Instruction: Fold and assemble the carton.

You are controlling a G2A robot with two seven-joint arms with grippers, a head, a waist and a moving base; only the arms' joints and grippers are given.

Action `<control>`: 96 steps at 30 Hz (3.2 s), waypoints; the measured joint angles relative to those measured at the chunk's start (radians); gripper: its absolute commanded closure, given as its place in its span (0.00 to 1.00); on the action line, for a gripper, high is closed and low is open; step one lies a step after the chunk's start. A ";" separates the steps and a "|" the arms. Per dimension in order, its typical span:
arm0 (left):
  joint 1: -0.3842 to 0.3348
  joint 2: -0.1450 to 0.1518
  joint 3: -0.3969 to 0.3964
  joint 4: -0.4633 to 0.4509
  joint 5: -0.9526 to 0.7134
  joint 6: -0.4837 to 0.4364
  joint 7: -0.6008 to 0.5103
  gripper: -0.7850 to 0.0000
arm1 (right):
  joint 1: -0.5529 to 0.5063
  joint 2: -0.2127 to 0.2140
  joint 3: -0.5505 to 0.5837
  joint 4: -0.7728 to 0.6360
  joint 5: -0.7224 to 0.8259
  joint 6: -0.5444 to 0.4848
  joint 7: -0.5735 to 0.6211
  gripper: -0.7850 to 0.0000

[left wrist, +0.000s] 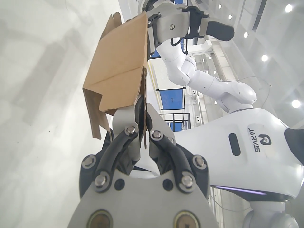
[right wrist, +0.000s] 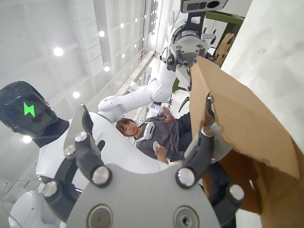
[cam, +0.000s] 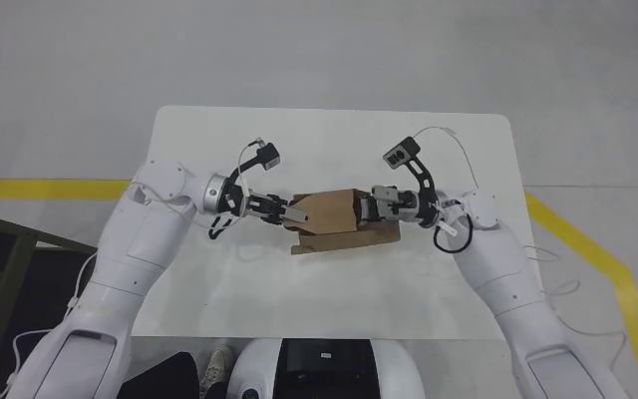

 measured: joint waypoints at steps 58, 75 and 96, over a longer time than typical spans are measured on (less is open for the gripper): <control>-0.005 0.022 0.028 -0.019 -0.026 -0.006 0.008 0.00 | 0.089 0.001 -0.148 0.127 -0.157 -0.085 -0.085 1.00; 0.047 0.034 -0.022 -0.106 -0.157 -0.031 0.022 0.00 | 0.094 0.002 -0.150 0.141 -0.248 -0.135 -0.157 1.00; 0.004 -0.007 0.097 -0.093 -0.194 -0.041 0.090 0.00 | 0.070 0.002 -0.138 0.092 -0.255 -0.122 -0.165 1.00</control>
